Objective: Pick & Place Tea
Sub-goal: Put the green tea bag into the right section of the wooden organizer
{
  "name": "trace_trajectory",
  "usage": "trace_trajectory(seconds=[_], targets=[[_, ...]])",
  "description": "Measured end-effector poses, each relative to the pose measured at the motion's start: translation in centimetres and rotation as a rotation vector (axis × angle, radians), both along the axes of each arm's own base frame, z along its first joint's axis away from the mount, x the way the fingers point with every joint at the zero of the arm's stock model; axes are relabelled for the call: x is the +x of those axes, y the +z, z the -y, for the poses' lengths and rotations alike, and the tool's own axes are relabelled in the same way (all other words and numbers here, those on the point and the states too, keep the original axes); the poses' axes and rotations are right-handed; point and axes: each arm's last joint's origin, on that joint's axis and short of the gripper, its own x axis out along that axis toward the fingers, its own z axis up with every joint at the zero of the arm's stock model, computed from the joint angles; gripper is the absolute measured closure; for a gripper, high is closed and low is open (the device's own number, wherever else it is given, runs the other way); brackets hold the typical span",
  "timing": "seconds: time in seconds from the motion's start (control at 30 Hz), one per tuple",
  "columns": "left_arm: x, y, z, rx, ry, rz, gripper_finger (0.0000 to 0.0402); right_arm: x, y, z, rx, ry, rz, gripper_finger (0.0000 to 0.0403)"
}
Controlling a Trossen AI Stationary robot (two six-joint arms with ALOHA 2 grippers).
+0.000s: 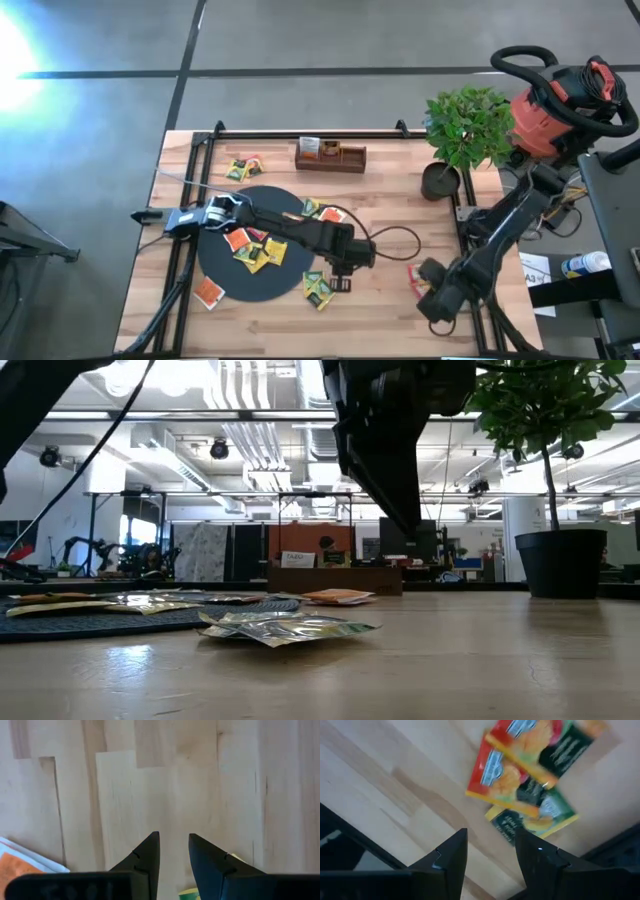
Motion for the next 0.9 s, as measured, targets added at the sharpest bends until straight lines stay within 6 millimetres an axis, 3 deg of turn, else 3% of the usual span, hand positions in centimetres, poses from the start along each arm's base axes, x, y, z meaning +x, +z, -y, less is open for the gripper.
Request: trace_trajectory(seconds=[0.2,0.37,0.67,0.9], targets=[[-0.2,-0.1,0.8,-0.004,0.026,-0.004,0.0303,0.2,-3.5,-1.5,-0.051,0.034,-0.16,0.0252],[-0.7,0.0,1.7,-0.004,0.015,-0.021,0.0303,0.7,-5.3,-2.2,-0.069,0.075,-0.187,0.0261],[-3.1,-0.2,0.9,0.053,0.054,-0.086,0.0303,1.1,-7.4,-2.5,0.056,0.115,-0.07,0.0272],[-6.4,-0.2,0.0,0.033,0.121,-0.058,0.0303,1.7,-6.8,-1.2,-0.044,0.067,0.105,0.0279]])
